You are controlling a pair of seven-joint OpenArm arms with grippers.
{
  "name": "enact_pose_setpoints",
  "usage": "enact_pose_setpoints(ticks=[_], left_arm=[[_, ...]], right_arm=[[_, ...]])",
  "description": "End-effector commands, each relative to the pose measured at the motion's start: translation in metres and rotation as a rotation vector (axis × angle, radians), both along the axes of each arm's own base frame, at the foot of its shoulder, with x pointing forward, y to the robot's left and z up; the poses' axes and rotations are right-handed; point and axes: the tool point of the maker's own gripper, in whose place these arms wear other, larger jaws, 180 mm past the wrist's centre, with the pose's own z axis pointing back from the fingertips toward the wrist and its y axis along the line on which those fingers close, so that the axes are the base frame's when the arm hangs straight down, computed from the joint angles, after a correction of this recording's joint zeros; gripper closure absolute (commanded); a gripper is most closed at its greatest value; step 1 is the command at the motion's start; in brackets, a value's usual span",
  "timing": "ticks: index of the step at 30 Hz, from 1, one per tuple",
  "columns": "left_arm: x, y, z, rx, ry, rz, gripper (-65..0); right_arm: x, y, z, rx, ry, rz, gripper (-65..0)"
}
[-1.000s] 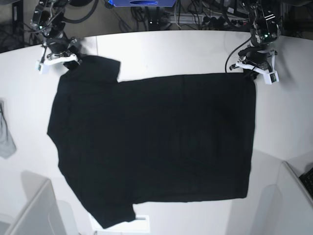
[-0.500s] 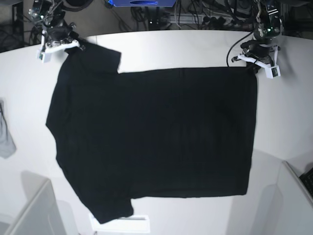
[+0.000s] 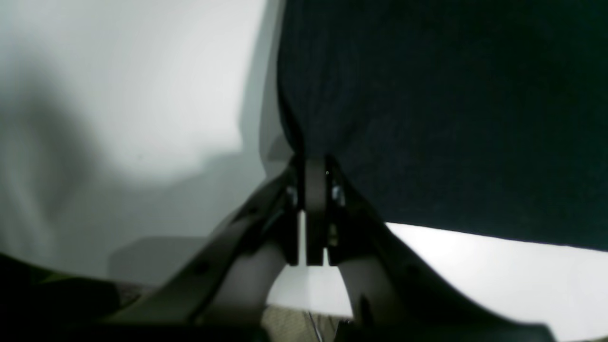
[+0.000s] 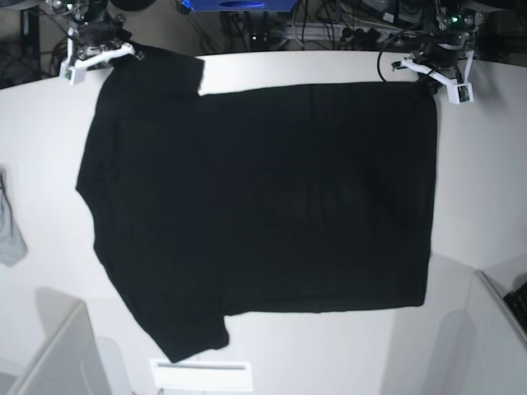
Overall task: Fold the T-shirt properly
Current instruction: 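Lift the shoulders and drag the shirt toward the robot with both grippers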
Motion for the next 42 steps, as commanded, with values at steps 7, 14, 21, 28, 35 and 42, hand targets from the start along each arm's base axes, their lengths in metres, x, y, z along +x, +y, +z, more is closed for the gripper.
enact_pose_setpoints(ticks=[7, 14, 21, 28, 35, 42], left_arm=[[0.001, -0.002, 0.014, 0.013, -0.032, -0.021, 0.0], [0.016, -0.007, 0.032, 0.022, -0.088, -0.042, 0.0], [0.04, -0.005, 0.042, 0.032, -0.149, -0.046, 0.0], [0.058, -0.004, 0.051, 0.032, -0.198, -0.042, 0.0], [0.078, -0.007, 0.047, -0.003, -0.141, -0.047, 0.0], [0.1, 0.014, 0.063, 0.003, -0.138, 0.011, 0.0]], right_arm=[[0.006, -0.002, 0.015, -0.022, -0.042, 0.007, 0.0], [0.027, 0.0, 0.026, -0.025, -0.105, 0.017, 0.0], [0.059, -0.001, 0.037, -0.03, -0.185, 0.016, 0.0], [0.09, -0.001, 0.05, -0.028, -0.263, 0.02, 0.0], [0.122, 0.0, 0.066, -0.03, -0.343, 0.026, 0.0], [0.162, 0.002, 0.085, -0.011, -0.356, 0.094, 0.0]])
